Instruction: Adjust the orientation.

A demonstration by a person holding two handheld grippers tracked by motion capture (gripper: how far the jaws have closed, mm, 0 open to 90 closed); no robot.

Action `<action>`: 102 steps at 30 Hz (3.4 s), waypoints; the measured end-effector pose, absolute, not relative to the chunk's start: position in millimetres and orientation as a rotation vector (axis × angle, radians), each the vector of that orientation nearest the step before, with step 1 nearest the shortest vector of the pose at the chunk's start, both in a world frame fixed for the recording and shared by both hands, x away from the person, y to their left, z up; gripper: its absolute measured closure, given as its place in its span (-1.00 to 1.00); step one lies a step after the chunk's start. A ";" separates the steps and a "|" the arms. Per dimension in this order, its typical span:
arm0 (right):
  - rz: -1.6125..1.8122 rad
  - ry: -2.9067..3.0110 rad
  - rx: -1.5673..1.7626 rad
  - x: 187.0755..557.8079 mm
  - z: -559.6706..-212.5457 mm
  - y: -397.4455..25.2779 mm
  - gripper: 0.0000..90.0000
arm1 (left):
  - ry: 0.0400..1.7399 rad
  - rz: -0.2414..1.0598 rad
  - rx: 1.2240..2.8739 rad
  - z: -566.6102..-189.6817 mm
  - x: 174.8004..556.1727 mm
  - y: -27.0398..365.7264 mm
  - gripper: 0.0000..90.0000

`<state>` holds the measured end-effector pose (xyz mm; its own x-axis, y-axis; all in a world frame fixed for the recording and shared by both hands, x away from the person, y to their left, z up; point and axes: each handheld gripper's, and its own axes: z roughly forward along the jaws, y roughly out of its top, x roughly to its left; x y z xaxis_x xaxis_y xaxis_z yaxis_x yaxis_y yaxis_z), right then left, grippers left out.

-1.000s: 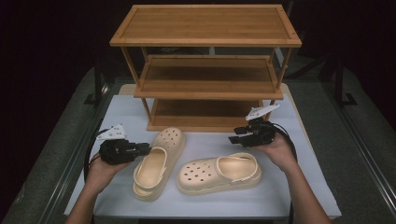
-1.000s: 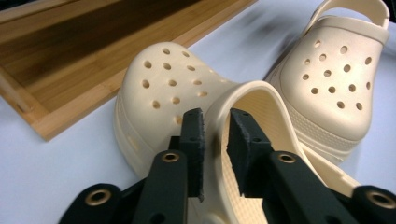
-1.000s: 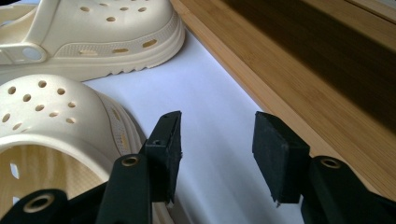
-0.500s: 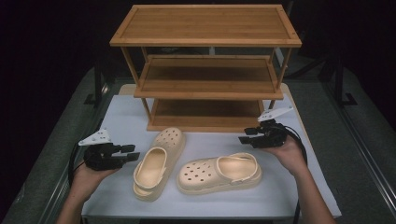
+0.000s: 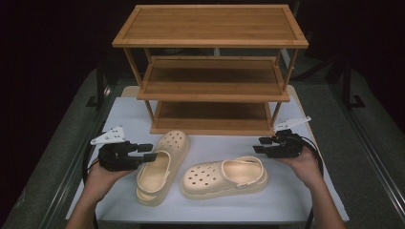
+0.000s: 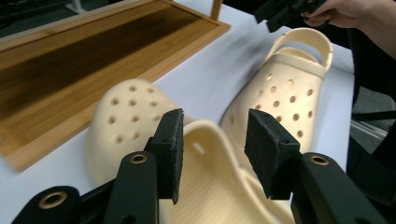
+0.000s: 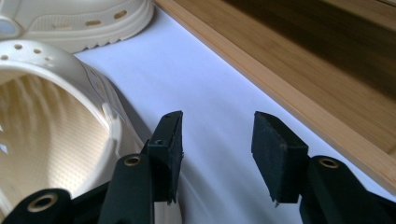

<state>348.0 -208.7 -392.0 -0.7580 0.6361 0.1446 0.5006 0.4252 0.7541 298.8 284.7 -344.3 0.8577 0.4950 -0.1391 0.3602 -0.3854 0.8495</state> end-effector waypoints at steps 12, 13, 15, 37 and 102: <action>1.217 2.518 1.054 339.8 -400.2 -222.6 0.24 | 0.525 0.099 2.054 -347.4 294.1 236.7 0.31; 1.215 2.518 1.051 338.9 -400.2 -223.8 0.26 | 0.516 0.094 2.055 -347.5 293.6 232.7 0.32; 1.225 2.511 1.041 336.4 -400.2 -226.2 0.33 | 0.497 0.086 2.061 -347.7 292.5 225.4 0.39; 1.220 2.618 1.032 339.8 -420.2 -222.6 0.87 | 0.367 -0.037 2.262 -375.7 268.6 180.2 1.00; 1.242 2.797 0.916 287.3 -430.7 -209.4 0.99 | 0.427 0.091 2.470 -378.8 308.4 150.9 1.00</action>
<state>287.3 -209.4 -430.7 -0.8342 0.4814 0.2689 0.5223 0.5336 0.6651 308.4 150.9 -378.8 0.9452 0.3245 -0.0363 0.2815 -0.7535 0.5941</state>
